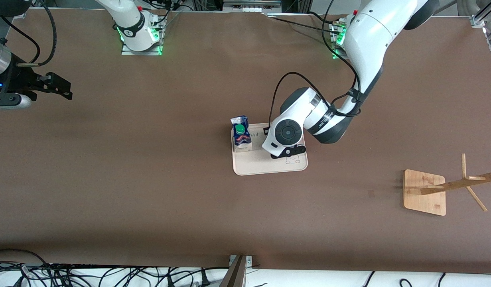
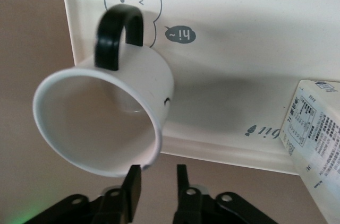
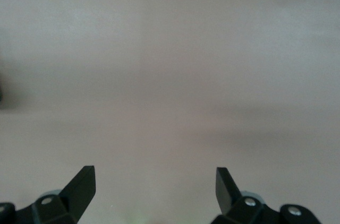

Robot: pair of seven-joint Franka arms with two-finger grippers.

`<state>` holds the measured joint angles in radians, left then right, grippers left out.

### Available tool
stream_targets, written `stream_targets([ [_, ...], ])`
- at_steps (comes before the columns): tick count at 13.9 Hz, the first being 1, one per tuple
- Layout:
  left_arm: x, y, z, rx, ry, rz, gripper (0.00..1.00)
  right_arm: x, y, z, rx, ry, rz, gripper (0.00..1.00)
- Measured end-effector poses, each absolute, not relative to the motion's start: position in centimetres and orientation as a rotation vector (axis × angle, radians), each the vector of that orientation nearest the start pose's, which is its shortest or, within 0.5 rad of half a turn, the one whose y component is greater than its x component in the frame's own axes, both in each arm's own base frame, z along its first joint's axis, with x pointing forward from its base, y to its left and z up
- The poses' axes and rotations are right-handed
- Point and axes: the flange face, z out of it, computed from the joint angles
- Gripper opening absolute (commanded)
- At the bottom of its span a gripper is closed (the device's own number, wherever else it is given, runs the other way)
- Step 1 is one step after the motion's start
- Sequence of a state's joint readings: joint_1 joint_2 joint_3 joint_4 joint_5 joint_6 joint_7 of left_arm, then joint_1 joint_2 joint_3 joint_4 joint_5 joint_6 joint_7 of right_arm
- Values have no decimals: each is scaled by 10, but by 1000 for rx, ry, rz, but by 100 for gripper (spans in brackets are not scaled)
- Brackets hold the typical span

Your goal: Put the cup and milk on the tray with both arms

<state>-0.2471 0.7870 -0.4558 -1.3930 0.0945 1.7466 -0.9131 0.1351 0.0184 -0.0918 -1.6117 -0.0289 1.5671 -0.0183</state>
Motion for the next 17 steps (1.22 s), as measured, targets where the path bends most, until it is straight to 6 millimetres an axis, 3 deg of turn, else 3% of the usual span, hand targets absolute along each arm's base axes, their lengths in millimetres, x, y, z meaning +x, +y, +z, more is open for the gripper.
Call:
stream_targets([
  [3, 575, -382, 262, -2986, -386, 615, 100, 557, 21, 595, -3170, -99, 99, 100],
  [5, 595, -362, 294, -3031, -377, 554, 100, 557, 21, 595, -3170, -99, 99, 100],
  [8, 630, -288, 380, -3109, -180, 397, 100, 557, 21, 595, -3170, -99, 99, 100],
  [10, 641, -235, 442, -3143, -101, 279, 100, 557, 21, 595, -3170, -99, 99, 100],
  [14, 634, -159, 550, -3153, 76, 87, 100, 557, 21, 595, -3170, -99, 99, 100],
  [17, 620, -122, 599, -3123, 29, -3, 100, 557, 21, 595, -3170, -99, 99, 100],
])
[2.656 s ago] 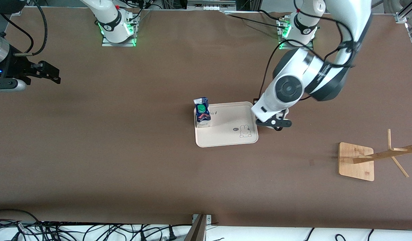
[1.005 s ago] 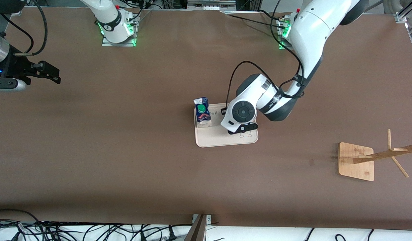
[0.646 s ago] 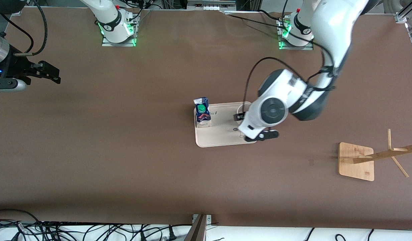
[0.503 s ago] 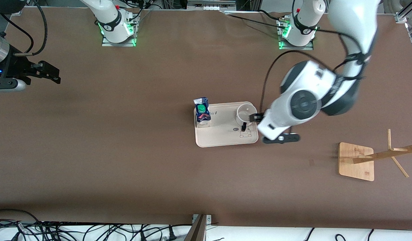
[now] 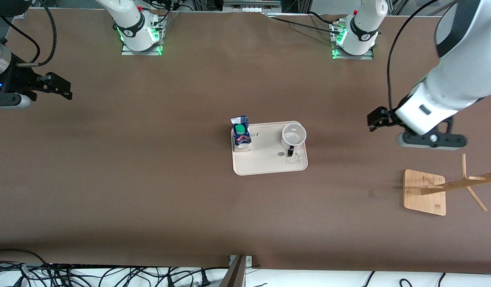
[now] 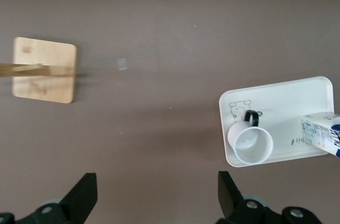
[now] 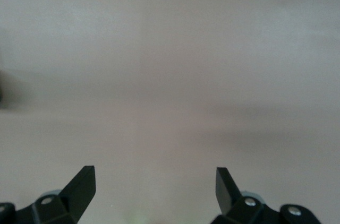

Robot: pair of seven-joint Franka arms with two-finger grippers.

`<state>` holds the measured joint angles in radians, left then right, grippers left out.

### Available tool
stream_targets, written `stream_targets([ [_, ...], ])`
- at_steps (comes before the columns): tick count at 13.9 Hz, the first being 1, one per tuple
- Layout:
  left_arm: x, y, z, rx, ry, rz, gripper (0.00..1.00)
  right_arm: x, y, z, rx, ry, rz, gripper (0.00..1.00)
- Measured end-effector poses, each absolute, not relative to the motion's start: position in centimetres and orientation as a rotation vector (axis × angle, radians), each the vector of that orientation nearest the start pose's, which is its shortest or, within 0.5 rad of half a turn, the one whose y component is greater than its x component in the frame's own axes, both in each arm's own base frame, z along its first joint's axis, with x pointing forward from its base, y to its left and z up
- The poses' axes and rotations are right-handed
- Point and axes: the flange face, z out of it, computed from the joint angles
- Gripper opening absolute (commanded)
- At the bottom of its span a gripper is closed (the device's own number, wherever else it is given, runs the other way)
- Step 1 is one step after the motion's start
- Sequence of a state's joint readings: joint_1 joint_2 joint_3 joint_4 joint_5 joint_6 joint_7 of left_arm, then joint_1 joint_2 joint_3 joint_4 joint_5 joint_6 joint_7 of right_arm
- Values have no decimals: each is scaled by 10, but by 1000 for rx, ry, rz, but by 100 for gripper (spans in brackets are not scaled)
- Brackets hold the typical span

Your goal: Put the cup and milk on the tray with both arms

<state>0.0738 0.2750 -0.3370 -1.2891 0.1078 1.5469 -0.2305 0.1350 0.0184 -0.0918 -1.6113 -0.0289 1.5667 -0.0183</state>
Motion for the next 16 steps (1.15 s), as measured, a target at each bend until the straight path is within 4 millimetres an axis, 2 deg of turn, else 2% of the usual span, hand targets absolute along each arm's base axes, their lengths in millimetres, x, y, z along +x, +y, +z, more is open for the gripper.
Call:
stream_targets([
  [2, 611, -99, 603, -3114, 13, 0, 100, 557, 21, 595, -3170, -99, 99, 100],
  [4, 600, -77, 594, -3103, 110, -25, 100, 557, 21, 595, -3170, -99, 99, 100],
  [7, 571, -56, 582, -3100, 105, -18, 100, 557, 22, 595, -3170, -99, 100, 100],
  [10, 548, -57, 584, -3098, 100, -15, 100, 557, 22, 595, -3170, -99, 102, 100],
  [16, 542, -70, 578, -3099, 90, -11, 100, 557, 22, 595, -3170, -99, 104, 100],
])
